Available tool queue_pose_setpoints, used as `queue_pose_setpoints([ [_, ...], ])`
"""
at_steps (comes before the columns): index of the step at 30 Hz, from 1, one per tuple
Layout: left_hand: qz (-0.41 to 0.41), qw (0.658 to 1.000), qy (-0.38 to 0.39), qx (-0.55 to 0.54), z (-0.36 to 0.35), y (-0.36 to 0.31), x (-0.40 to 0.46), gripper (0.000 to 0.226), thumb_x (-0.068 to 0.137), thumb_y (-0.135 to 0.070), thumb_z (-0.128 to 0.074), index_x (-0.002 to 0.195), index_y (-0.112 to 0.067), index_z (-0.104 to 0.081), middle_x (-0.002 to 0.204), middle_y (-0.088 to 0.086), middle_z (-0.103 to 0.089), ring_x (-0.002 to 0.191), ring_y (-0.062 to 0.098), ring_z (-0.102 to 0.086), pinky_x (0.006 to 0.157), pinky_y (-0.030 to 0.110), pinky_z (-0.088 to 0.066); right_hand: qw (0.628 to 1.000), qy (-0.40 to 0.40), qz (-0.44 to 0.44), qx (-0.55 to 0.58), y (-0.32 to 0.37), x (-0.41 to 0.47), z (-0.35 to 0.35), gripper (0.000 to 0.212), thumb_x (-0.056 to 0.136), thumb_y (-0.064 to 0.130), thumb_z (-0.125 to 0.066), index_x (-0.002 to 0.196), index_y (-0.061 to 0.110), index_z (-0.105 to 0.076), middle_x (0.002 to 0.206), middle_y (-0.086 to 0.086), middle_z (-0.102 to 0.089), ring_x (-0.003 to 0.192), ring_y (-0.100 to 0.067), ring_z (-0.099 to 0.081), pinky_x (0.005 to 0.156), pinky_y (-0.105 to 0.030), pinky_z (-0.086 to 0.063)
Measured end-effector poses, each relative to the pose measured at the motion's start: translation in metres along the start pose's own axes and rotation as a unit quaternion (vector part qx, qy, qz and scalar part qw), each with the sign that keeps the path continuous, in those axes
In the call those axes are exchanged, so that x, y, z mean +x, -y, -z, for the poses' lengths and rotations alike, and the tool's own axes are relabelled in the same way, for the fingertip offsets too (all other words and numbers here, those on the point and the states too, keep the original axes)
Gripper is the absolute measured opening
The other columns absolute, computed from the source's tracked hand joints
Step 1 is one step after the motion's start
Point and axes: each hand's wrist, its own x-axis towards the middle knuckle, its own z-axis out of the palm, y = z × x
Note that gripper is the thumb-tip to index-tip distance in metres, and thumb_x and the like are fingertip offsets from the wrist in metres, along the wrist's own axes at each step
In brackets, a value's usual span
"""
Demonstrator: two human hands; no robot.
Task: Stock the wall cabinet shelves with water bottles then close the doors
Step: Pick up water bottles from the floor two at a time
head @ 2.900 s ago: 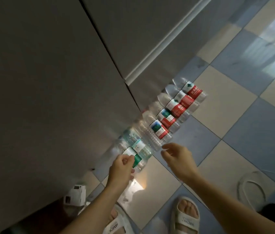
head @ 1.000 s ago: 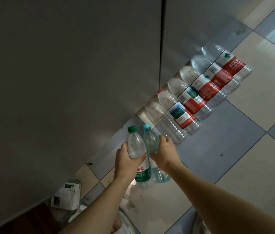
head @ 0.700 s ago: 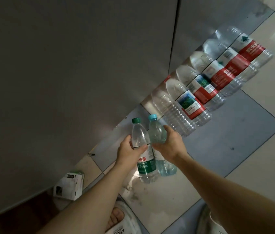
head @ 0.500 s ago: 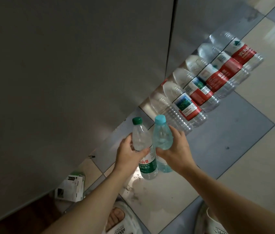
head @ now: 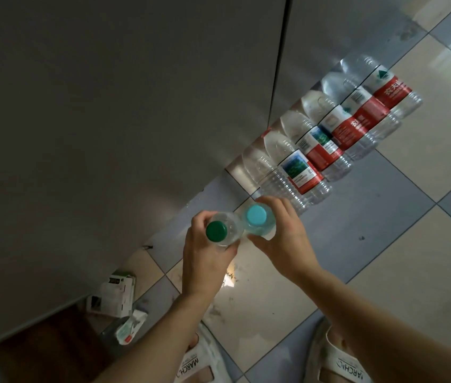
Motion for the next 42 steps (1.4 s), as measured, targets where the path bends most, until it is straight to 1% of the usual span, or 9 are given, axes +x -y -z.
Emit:
queue_pose_setpoints([
  [8,0.033,0.998,0.020,-0.047,-0.010,0.010,-0.008,0.075,0.070,-0.041,-0.090,0.129,-0.032,-0.045,0.121,-0.005,-0.065,0.110,0.015,-0.064,0.084,0.032,-0.059,0.996,0.005,-0.066,0.055,-0.015,-0.008,-0.015,0.081,0.079,0.037,-0.085,0.141,0.041,-0.034,0.141,0.016,-0.048,0.122,-0.001,-0.042,0.095,-0.015,-0.035],
  [11,0.051,0.995,0.031,-0.081,-0.016,0.009,-0.003,0.074,0.068,-0.031,-0.092,0.129,-0.034,-0.049,0.121,-0.009,-0.065,0.111,0.012,-0.063,0.086,0.023,-0.056,0.996,0.004,-0.061,0.060,-0.023,-0.009,-0.016,0.071,0.079,0.031,-0.086,0.133,0.040,-0.041,0.131,0.015,-0.052,0.120,-0.008,-0.050,0.098,-0.028,-0.046],
  [17,0.059,0.995,0.044,-0.073,-0.007,-0.005,-0.006,0.060,0.071,-0.026,-0.092,0.119,-0.031,-0.057,0.106,-0.016,-0.068,0.100,0.007,-0.066,0.075,0.006,-0.051,0.994,0.004,-0.071,0.078,-0.013,-0.009,-0.005,0.064,0.080,0.022,-0.086,0.122,0.048,-0.045,0.116,0.029,-0.051,0.107,-0.002,-0.054,0.085,-0.013,-0.038],
  [22,0.057,0.995,0.048,-0.069,0.028,-0.041,-0.026,0.060,0.071,-0.028,-0.092,0.121,-0.027,-0.059,0.108,-0.012,-0.069,0.101,0.008,-0.066,0.080,0.013,-0.052,0.987,0.002,-0.087,0.136,0.025,-0.036,0.038,0.069,0.080,0.017,-0.085,0.111,0.062,-0.044,0.112,0.035,-0.055,0.107,0.022,-0.051,0.074,0.002,-0.043],
  [27,0.030,0.996,0.047,-0.075,0.084,-0.111,-0.042,0.059,0.068,-0.031,-0.093,0.118,-0.030,-0.061,0.104,-0.018,-0.068,0.100,0.003,-0.065,0.074,0.003,-0.048,0.987,-0.005,-0.074,0.145,0.090,-0.061,0.108,0.059,0.082,0.019,-0.083,0.115,0.051,-0.046,0.115,0.030,-0.055,0.108,0.023,-0.050,0.077,0.002,-0.042],
  [31,-0.004,0.995,0.043,-0.087,0.142,-0.189,-0.051,0.059,0.066,-0.034,-0.094,0.116,-0.030,-0.063,0.104,-0.015,-0.070,0.099,0.007,-0.067,0.084,0.025,-0.056,0.990,-0.016,-0.035,0.136,0.163,-0.069,0.181,0.060,0.082,0.022,-0.083,0.118,0.050,-0.044,0.119,0.028,-0.053,0.110,0.016,-0.052,0.080,0.002,-0.041],
  [34,-0.032,0.993,0.040,-0.106,0.191,-0.256,-0.060,0.056,0.066,-0.033,-0.094,0.113,-0.035,-0.064,0.102,-0.018,-0.070,0.097,0.003,-0.067,0.082,0.023,-0.055,0.990,-0.028,-0.005,0.136,0.225,-0.077,0.242,0.066,0.081,0.019,-0.084,0.125,0.047,-0.043,0.127,0.018,-0.054,0.115,0.004,-0.052,0.084,-0.006,-0.040],
  [38,-0.058,0.988,0.071,-0.126,0.262,-0.351,-0.082,0.052,0.064,-0.037,-0.093,0.108,-0.037,-0.066,0.100,-0.022,-0.071,0.093,-0.002,-0.068,0.079,0.022,-0.056,0.984,-0.058,0.032,0.168,0.313,-0.102,0.321,0.065,0.079,0.019,-0.083,0.120,0.051,-0.044,0.117,0.031,-0.055,0.107,0.023,-0.051,0.079,0.004,-0.042],
  [42,-0.089,0.982,0.079,-0.144,0.326,-0.436,-0.121,0.059,0.058,-0.054,-0.088,0.111,-0.047,-0.063,0.102,-0.023,-0.071,0.096,-0.003,-0.068,0.077,0.023,-0.057,0.975,-0.079,0.055,0.199,0.396,-0.140,0.392,0.064,0.078,0.023,-0.084,0.119,0.055,-0.046,0.112,0.043,-0.058,0.107,0.020,-0.055,0.076,0.003,-0.043],
])
